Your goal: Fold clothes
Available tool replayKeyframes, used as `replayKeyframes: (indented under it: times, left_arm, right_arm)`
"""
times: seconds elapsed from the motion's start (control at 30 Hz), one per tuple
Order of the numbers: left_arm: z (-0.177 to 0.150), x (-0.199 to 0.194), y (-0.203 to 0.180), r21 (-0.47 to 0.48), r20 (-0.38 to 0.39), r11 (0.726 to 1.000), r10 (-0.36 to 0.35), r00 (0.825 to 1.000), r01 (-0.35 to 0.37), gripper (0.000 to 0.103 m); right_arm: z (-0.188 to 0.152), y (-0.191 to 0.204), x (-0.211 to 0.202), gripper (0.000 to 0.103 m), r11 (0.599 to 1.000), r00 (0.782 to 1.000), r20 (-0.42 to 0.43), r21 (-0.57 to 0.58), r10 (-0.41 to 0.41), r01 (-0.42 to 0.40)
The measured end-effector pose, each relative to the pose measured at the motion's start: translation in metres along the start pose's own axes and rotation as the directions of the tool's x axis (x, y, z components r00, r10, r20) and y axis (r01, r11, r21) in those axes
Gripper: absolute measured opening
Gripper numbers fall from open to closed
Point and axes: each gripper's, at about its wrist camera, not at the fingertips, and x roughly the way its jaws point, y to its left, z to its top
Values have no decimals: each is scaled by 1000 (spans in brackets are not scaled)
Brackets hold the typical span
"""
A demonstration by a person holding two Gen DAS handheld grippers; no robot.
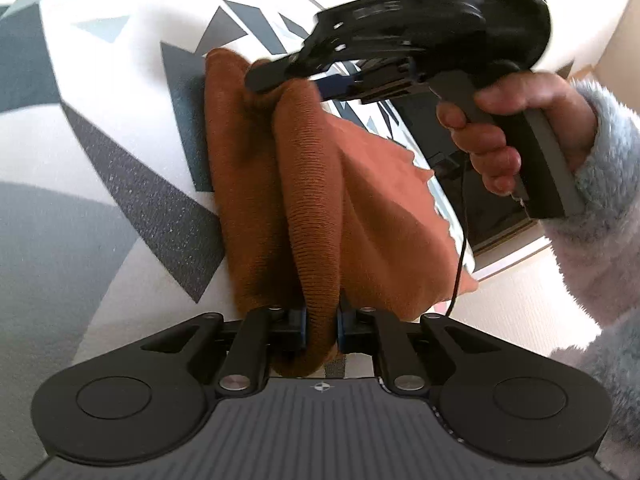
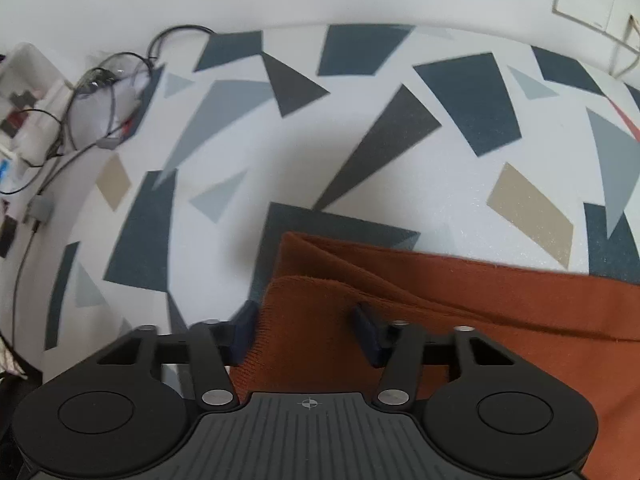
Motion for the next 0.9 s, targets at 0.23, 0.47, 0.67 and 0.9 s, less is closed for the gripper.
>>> replayKeyframes:
  times: [0.23, 0.47, 0.67, 0.9]
  left_arm:
    - [2, -2, -12, 47, 26, 998, 49, 998, -50, 12]
    - [0, -6, 1, -52, 43, 998, 25, 999, -23, 11]
    - [-2, -8, 13, -162, 64, 987, 6, 998, 4, 11]
    - [6, -9, 5, -136, 19, 990, 50, 999, -47, 13]
  right_arm:
    - [-30, -44, -44, 12, 924, 959, 266, 331, 102, -190]
    - [-62, -1, -45, 13, 982, 868, 494, 184, -46, -52]
    - [-45, 20, 26, 37, 998, 913, 405, 18, -57, 54]
    - [-44, 30, 6, 84, 998, 905, 424, -52, 45, -26]
